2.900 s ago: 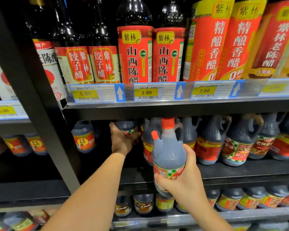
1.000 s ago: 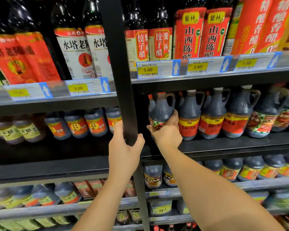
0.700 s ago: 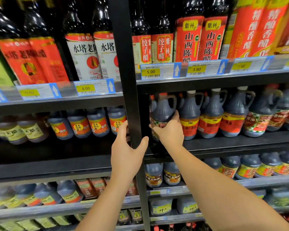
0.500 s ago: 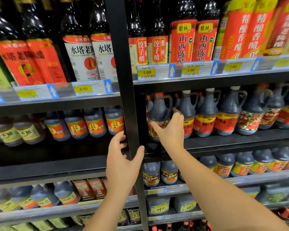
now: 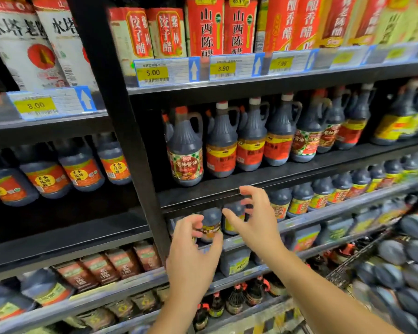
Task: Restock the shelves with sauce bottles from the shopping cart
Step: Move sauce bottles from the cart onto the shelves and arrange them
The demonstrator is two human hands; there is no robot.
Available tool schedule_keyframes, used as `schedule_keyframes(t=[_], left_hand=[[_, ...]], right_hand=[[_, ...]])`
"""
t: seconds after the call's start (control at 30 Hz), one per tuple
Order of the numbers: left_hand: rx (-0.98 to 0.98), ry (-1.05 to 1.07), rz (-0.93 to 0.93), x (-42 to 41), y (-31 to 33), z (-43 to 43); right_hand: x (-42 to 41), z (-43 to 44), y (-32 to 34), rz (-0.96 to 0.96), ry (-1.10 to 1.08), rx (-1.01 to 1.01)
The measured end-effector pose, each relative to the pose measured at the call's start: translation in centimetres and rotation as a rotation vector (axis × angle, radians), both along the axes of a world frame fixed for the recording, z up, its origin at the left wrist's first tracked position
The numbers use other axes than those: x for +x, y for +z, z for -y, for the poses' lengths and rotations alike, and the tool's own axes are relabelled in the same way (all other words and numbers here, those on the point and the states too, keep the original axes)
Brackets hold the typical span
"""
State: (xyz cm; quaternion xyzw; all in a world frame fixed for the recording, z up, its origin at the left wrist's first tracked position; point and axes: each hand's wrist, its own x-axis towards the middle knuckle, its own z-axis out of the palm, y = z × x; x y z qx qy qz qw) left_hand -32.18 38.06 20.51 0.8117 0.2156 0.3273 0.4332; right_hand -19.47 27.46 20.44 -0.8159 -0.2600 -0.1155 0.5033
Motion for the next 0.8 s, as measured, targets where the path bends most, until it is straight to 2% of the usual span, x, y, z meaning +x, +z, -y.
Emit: schedule_keyframes(t=[0.2,0.43,0.8], left_hand=[[-0.028,-0.216,-0.154,3.4,-4.0,5.3],[-0.012,-0.346,-0.292,6.1,-7.5,14.1],[0.125,-0.550,-0.382,8.3,-8.8,38.1]], right_hand=[[0.2,9.9,-4.8,-0.091,-0.057,-0.138],[-0.1,22.5,-7.6,-0.124,-0.188,-0.254],[-1.4,50.0,-6.8,-0.146,-0.321,-0.343]])
